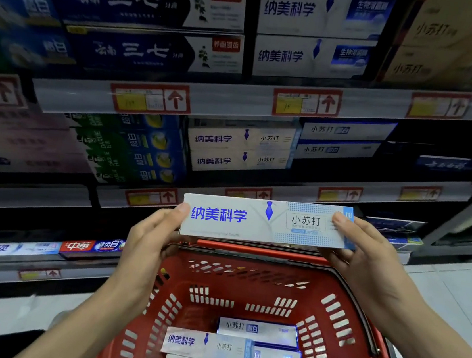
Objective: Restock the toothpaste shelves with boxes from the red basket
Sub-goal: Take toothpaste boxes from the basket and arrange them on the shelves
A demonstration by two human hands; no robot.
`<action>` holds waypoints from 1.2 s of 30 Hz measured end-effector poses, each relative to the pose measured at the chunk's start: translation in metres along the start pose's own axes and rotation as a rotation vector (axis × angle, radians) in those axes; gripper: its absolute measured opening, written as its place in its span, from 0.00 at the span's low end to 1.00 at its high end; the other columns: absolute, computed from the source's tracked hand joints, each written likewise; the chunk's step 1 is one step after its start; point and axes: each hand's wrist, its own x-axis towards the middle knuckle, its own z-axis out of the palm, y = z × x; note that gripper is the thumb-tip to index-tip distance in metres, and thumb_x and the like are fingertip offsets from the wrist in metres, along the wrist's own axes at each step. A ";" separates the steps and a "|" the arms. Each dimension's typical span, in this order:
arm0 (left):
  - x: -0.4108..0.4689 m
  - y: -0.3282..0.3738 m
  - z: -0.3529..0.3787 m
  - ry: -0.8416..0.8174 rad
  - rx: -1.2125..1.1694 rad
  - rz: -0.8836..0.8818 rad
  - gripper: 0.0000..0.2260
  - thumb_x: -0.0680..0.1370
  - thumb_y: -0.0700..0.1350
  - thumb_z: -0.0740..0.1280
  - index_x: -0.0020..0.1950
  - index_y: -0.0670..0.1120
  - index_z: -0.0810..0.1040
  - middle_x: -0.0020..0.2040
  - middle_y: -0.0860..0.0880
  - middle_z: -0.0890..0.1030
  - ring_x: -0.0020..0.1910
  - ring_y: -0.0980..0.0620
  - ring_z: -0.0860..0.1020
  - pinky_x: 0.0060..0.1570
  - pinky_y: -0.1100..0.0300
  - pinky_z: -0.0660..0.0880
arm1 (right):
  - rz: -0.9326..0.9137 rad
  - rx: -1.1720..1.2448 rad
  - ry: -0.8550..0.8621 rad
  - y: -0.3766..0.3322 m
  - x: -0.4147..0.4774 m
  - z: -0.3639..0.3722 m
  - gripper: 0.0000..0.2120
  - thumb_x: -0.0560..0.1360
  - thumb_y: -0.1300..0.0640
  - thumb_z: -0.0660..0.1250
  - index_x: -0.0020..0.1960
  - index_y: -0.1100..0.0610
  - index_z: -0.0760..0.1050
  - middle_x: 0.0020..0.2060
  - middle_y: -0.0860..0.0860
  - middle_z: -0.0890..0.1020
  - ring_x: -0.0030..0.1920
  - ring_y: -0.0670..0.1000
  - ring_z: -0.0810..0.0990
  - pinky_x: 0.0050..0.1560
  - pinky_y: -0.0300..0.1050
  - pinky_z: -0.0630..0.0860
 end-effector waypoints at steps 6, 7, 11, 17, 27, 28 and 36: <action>-0.001 0.003 -0.004 0.042 0.057 0.030 0.15 0.79 0.56 0.68 0.54 0.47 0.86 0.51 0.43 0.88 0.52 0.41 0.86 0.55 0.47 0.80 | -0.031 0.035 0.013 0.001 0.003 0.010 0.24 0.68 0.54 0.75 0.61 0.58 0.75 0.56 0.60 0.86 0.54 0.56 0.86 0.60 0.49 0.78; -0.002 0.004 -0.003 0.046 0.076 0.042 0.15 0.80 0.56 0.67 0.54 0.47 0.86 0.50 0.43 0.88 0.51 0.42 0.86 0.56 0.44 0.81 | -0.039 0.042 0.024 0.001 0.003 0.012 0.24 0.68 0.54 0.75 0.61 0.58 0.75 0.56 0.59 0.86 0.54 0.56 0.87 0.61 0.49 0.78; -0.001 0.007 0.003 0.102 0.179 0.108 0.15 0.82 0.55 0.66 0.52 0.47 0.88 0.48 0.47 0.88 0.51 0.45 0.87 0.58 0.39 0.80 | -0.062 0.047 0.077 0.002 0.008 0.019 0.22 0.70 0.55 0.76 0.61 0.59 0.76 0.55 0.58 0.87 0.56 0.57 0.86 0.62 0.49 0.78; 0.015 0.017 0.015 0.230 0.223 0.234 0.11 0.82 0.51 0.68 0.58 0.49 0.87 0.47 0.63 0.87 0.52 0.67 0.83 0.60 0.63 0.78 | -0.222 -0.216 0.152 0.000 0.014 0.029 0.12 0.77 0.52 0.73 0.58 0.54 0.82 0.48 0.48 0.88 0.50 0.44 0.87 0.50 0.38 0.81; 0.058 0.022 0.028 0.370 0.336 0.278 0.11 0.82 0.49 0.69 0.61 0.50 0.85 0.48 0.63 0.85 0.44 0.72 0.80 0.45 0.71 0.75 | -0.342 -0.494 0.144 -0.006 0.056 0.036 0.09 0.77 0.54 0.75 0.56 0.47 0.84 0.46 0.42 0.88 0.51 0.42 0.86 0.56 0.42 0.81; 0.062 0.020 0.029 0.389 0.359 0.275 0.11 0.82 0.49 0.69 0.62 0.51 0.85 0.50 0.62 0.85 0.43 0.72 0.79 0.42 0.74 0.73 | -0.339 -0.515 0.139 -0.007 0.064 0.037 0.10 0.77 0.55 0.75 0.57 0.46 0.84 0.47 0.42 0.88 0.52 0.43 0.86 0.58 0.46 0.81; 0.098 0.007 0.033 0.387 0.433 0.113 0.25 0.80 0.39 0.69 0.77 0.48 0.71 0.72 0.51 0.76 0.71 0.54 0.74 0.64 0.61 0.70 | -0.275 -0.574 -0.027 -0.013 0.104 0.052 0.29 0.74 0.63 0.74 0.74 0.57 0.73 0.65 0.47 0.79 0.65 0.51 0.79 0.67 0.52 0.76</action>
